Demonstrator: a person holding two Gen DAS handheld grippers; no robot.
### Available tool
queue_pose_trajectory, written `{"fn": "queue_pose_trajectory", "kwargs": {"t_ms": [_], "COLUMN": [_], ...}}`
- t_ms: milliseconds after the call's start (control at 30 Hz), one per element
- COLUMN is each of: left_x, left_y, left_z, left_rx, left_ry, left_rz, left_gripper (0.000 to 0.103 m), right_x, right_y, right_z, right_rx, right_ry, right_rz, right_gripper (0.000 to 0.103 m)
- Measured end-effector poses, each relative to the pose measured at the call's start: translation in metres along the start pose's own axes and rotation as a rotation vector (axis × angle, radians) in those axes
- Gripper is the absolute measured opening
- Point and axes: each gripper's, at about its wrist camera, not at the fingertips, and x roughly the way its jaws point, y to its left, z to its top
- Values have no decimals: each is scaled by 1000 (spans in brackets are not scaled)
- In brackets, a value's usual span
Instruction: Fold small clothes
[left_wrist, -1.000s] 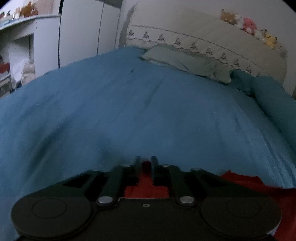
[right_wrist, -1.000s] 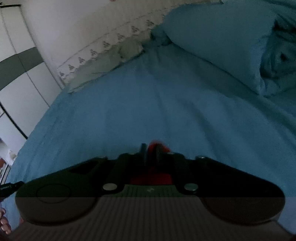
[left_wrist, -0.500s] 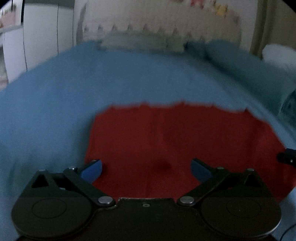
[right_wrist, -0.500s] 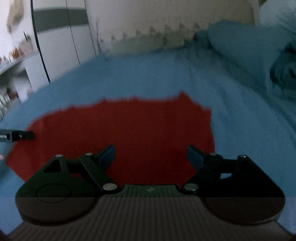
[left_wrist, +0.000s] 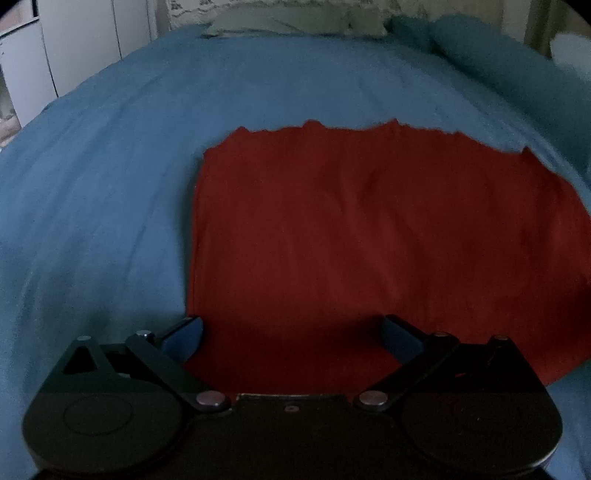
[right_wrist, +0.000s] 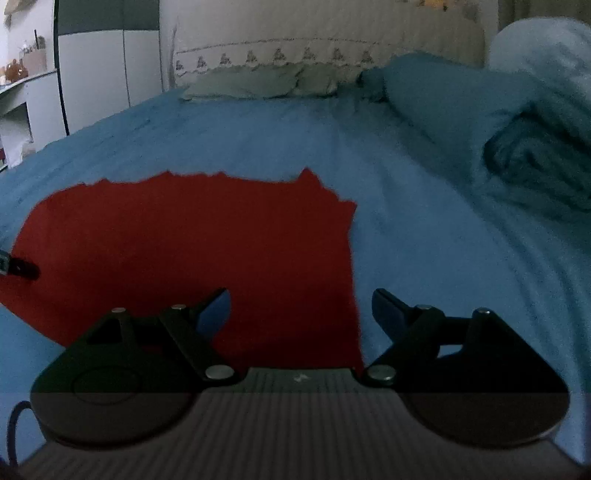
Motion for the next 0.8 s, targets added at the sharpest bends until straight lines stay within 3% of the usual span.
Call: {"fn": "queue_pose_trajectory", "kwargs": {"t_ms": [67, 167, 267, 367, 533, 800], "left_x": [-10, -37, -66, -84, -89, -61], "left_y": [-6, -16, -26, -43, -81, -107], "left_z": [2, -2, -10, -17, -23, -23], "left_rx": [28, 45, -28, -76, -36, -11], "left_ry": [19, -24, -16, -30, -66, -65], "left_rz": [35, 52, -42, -146, -148, -162], "left_gripper": [103, 103, 103, 103, 103, 103], "right_x": [-19, -54, -78, -97, -82, -33], "right_y": [2, 4, 6, 7, 6, -16], "right_z": [8, 15, 13, -3, -31, -55], "right_rx": [8, 27, 73, 121, 273, 638], "right_ry": [6, 50, 101, 94, 151, 89], "right_rz": [-27, -43, -13, 41, 54, 26], "right_gripper": [99, 100, 101, 101, 100, 97]}}
